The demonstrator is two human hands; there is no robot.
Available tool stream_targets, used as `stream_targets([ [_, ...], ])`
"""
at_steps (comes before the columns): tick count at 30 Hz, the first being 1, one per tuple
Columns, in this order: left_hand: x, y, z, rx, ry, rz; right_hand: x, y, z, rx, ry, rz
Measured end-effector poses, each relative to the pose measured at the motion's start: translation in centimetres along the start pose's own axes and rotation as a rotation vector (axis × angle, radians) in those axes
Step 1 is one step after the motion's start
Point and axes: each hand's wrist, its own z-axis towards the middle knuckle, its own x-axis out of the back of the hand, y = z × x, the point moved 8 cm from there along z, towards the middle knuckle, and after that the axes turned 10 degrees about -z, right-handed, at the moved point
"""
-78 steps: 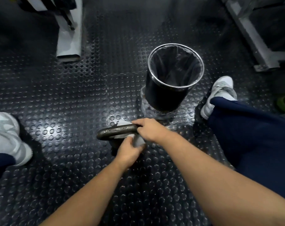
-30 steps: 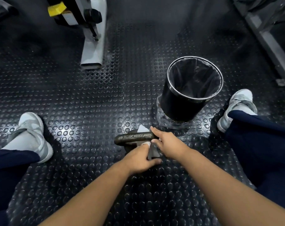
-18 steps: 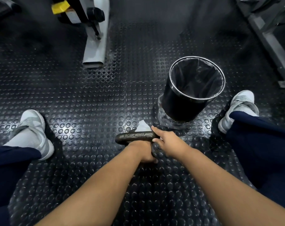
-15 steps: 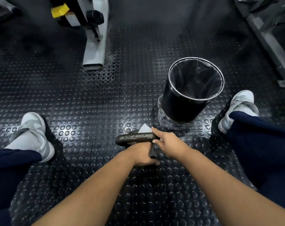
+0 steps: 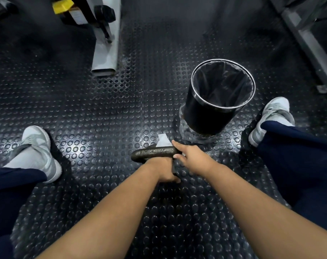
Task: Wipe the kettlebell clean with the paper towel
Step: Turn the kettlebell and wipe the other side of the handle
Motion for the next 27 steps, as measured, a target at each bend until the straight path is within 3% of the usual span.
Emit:
stream_targets([
  [9,-3.4,-1.7,-2.1,-0.051,0.118,-0.194,0.4,-0.4,-0.6,-0.002,0.010,0.020],
  [13,-0.7,0.1,-1.2,-0.066,0.063,-0.326,0.1,-0.2,-0.4,0.005,0.018,0.003],
  [22,-3.1,-0.6,-2.9,-0.073,0.060,-0.151,0.2,-0.3,-0.6,0.009,0.016,0.028],
  [27,-0.5,0.1,-1.5,-0.071,0.016,-0.228,0.0,-0.1,0.0,0.030,0.043,0.034],
])
